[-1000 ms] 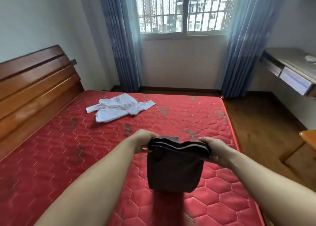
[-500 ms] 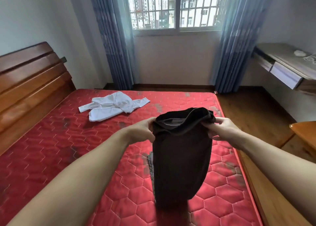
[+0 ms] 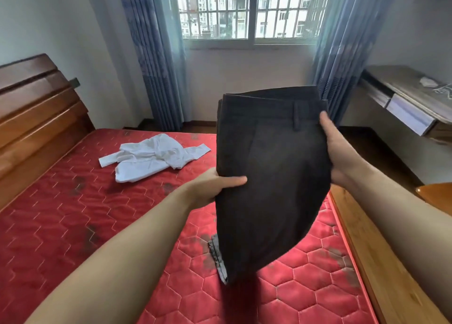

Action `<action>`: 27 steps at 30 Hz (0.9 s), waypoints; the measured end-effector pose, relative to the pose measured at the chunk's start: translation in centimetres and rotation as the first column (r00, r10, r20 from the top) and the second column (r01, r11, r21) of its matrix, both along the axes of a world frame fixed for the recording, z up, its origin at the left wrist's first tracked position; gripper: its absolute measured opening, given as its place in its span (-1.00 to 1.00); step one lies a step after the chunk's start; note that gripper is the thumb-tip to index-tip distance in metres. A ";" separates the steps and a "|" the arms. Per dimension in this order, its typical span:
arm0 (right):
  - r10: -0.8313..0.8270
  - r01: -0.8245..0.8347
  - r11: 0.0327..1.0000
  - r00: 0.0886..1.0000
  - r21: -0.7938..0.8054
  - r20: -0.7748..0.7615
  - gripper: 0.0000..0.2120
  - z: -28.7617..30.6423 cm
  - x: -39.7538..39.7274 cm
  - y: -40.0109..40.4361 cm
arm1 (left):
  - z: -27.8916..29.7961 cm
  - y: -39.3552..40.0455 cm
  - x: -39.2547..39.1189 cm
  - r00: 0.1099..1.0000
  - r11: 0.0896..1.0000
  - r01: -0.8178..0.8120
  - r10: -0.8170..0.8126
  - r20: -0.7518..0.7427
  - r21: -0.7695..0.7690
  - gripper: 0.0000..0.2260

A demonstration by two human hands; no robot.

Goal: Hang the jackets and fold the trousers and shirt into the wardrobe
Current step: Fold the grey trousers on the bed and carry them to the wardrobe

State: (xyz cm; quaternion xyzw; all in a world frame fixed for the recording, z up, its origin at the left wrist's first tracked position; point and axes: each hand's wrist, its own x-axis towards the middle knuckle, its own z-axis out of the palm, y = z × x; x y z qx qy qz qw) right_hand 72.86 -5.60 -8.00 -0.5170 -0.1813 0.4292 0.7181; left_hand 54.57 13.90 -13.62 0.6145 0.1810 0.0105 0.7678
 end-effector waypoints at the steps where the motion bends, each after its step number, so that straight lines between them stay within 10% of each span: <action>1: 0.058 -0.058 0.996 0.998 -0.074 0.000 -0.50 -0.9 0.2 -0.3 | -0.6 0.2 0.3 1.000 1.000 0.006 -0.006 -0.022 0.006 -0.77; 5: 0.314 -0.257 0.842 0.948 -0.474 0.044 -0.56 -5.9 -0.5 -2.2 | -2.0 1.0 1.3 0.998 0.994 -0.037 0.032 -0.045 -0.099 -0.87; 8: 0.186 -0.165 0.939 0.982 -0.302 0.041 -0.64 -5.4 1.2 -1.2 | -2.4 2.4 1.0 0.999 0.947 0.031 -0.027 0.017 -0.321 -0.87; 11: 0.148 -0.158 0.984 0.983 -0.083 -0.113 -0.41 -5.2 2.8 -1.1 | -3.2 2.1 0.7 0.985 0.969 0.131 -0.152 -0.086 -0.210 -0.84; 15: 0.334 -0.318 0.839 0.941 -0.441 -0.043 -0.46 -7.9 2.5 -1.9 | -3.9 0.3 1.3 0.993 0.965 -0.019 -0.012 -0.117 -0.262 -0.83; 18: 0.156 -0.173 0.951 0.984 -0.257 -0.083 -0.53 -6.8 4.4 -1.2 | -2.8 1.1 1.3 0.996 0.905 -0.090 0.083 -0.034 -0.415 -0.75; 20: 0.135 -0.156 0.981 0.975 -0.114 -0.174 -0.34 -5.7 5.5 -0.8 | -2.1 1.2 1.4 0.996 0.982 0.011 -0.028 -0.084 -0.188 -0.78; 23: 0.367 -0.370 0.855 0.927 -0.363 -0.080 -0.29 -5.6 5.3 -1.0 | -2.3 0.1 1.8 0.974 0.983 0.051 -0.010 -0.225 0.179 -0.72; 25: 0.374 -0.348 0.836 0.927 -0.425 -0.024 -0.42 -4.9 5.9 -1.0 | -1.7 0.0 2.0 0.989 0.994 -0.074 0.083 -0.126 0.079 -0.76; 27: 0.219 -0.241 0.957 0.965 -0.159 -0.144 -0.50 -3.8 7.4 -1.0 | 0.0 0.5 2.3 0.972 0.960 -0.230 0.236 0.019 -0.158 -0.84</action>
